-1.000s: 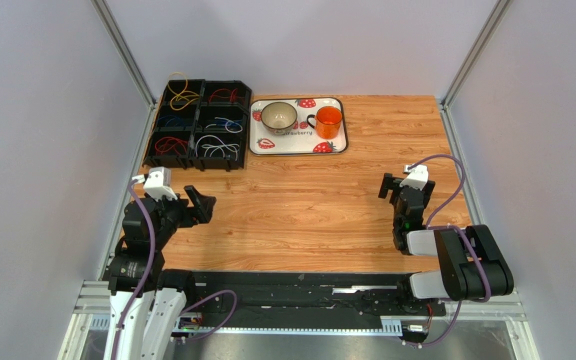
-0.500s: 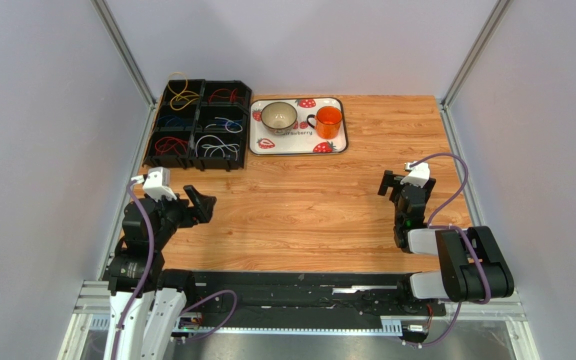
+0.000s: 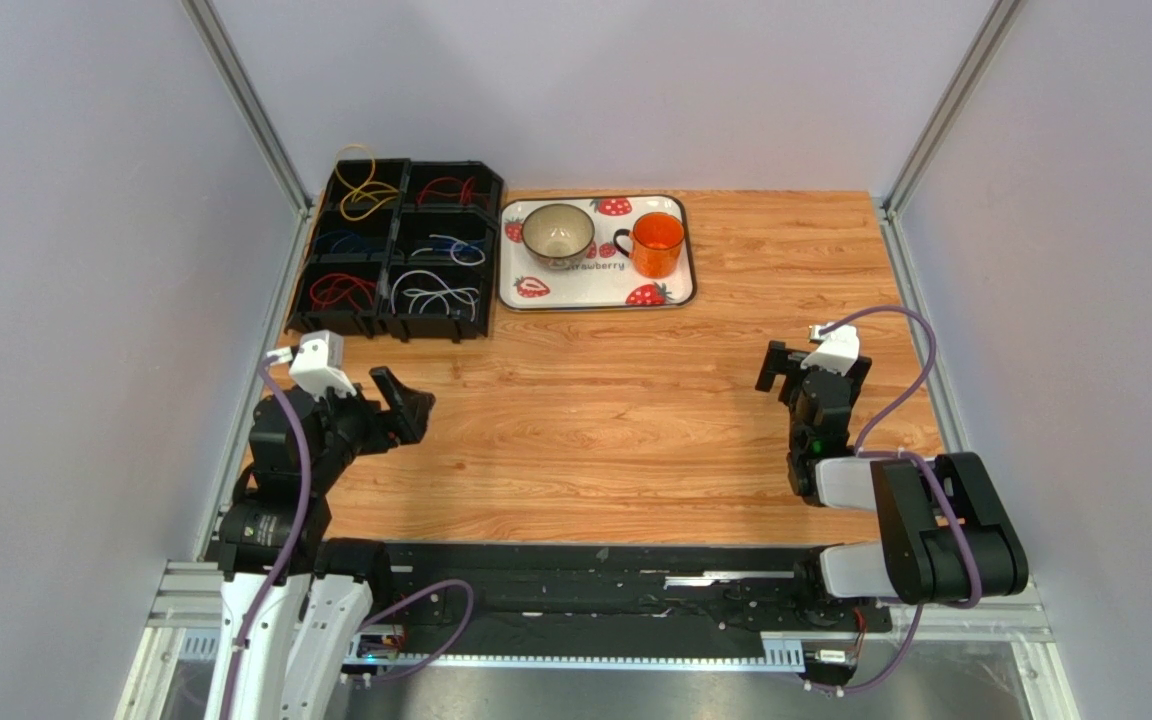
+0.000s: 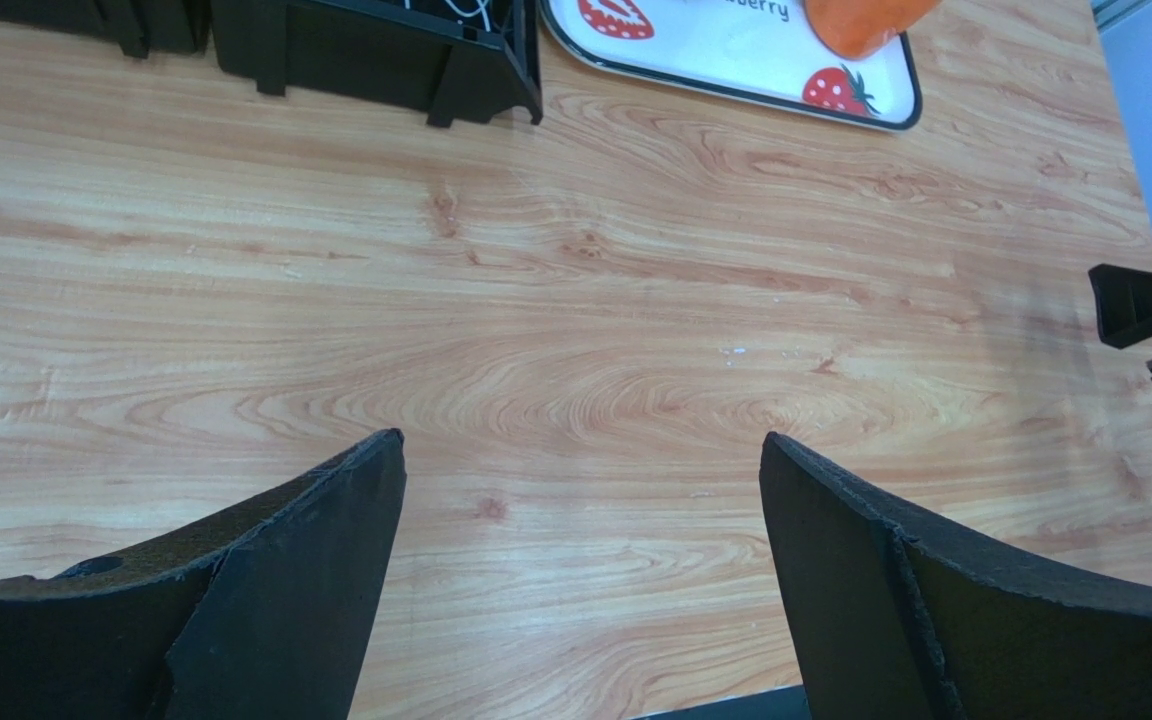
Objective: Untangle the cables
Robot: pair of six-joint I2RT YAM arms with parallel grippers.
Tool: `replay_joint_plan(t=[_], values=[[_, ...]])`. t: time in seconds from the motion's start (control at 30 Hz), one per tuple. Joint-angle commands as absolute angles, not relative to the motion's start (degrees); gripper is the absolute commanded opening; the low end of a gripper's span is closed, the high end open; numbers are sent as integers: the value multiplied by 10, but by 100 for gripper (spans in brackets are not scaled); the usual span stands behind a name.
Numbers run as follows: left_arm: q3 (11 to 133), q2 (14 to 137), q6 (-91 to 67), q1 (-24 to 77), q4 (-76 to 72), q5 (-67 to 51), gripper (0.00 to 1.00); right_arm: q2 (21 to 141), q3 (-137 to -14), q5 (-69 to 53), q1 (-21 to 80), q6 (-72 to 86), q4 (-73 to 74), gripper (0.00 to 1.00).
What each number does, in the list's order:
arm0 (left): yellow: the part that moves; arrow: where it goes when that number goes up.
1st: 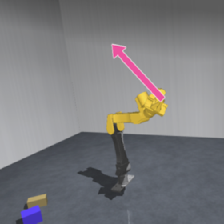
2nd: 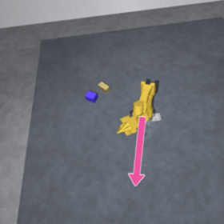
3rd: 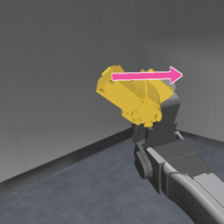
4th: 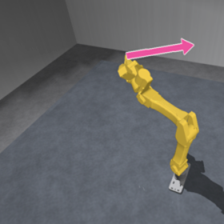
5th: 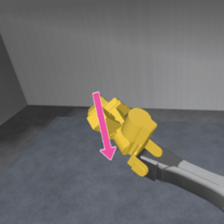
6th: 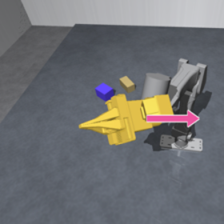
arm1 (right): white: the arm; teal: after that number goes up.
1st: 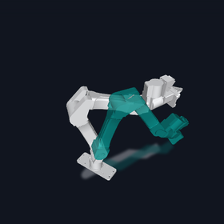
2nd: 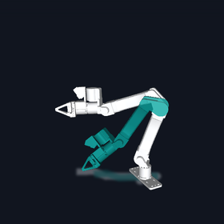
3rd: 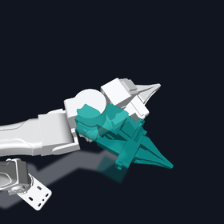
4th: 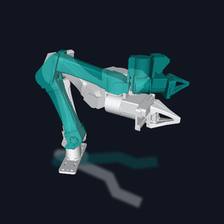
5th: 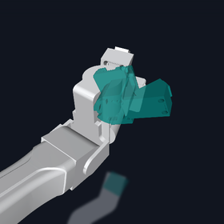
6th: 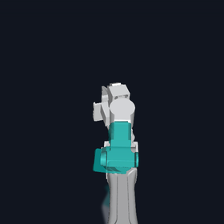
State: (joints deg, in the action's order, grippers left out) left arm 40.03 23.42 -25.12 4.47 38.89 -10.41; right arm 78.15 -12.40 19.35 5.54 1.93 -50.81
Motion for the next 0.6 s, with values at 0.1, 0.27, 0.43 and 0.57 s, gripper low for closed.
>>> replay_joint_plan(t=[0.1,0.27,0.43,0.57], values=[[410,250,-267,47,388,-107,96,770,-140,193,54,25,-526,100],[412,259,-269,47,388,-114,96,770,-140,192,53,25,-526,100],[413,259,-266,47,391,-115,97,771,-141,192,53,27,-524,100],[413,256,-267,47,391,-116,97,771,-141,192,52,26,-525,100]])
